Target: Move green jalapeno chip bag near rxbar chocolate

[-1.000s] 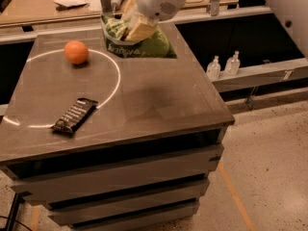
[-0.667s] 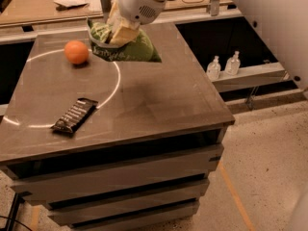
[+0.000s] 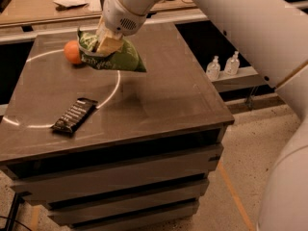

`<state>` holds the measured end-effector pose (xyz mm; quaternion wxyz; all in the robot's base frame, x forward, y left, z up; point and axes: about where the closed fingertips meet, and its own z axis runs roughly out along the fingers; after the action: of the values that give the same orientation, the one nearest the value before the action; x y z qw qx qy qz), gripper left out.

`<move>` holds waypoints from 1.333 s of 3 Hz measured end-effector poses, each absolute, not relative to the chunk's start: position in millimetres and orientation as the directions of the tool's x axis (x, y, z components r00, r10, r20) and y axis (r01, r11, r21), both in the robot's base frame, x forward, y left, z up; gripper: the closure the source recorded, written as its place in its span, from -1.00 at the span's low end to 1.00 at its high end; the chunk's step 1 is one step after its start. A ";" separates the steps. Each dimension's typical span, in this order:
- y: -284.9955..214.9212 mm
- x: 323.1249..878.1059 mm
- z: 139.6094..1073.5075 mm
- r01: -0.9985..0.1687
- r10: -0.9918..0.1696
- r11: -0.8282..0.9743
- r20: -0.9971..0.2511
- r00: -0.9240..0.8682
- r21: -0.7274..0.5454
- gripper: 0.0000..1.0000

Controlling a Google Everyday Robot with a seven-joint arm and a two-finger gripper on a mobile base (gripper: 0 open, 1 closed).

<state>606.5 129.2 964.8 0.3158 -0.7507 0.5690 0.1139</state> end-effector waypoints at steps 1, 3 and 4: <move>144.5 605.5 947.8 -0.940 -0.798 -0.130 -0.529 0.287 -0.315 0.17; 160.9 583.7 919.9 -0.956 -0.839 -0.103 -0.492 0.233 -0.276 -0.74; 161.5 582.1 917.8 -0.956 -0.841 -0.106 -0.489 0.233 -0.273 -1.00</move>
Offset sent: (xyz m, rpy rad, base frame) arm -0.0195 0.0391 -0.0502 -0.0653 0.0888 -0.1095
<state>582.1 161.5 917.8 0.2731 -0.7361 0.6102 0.1058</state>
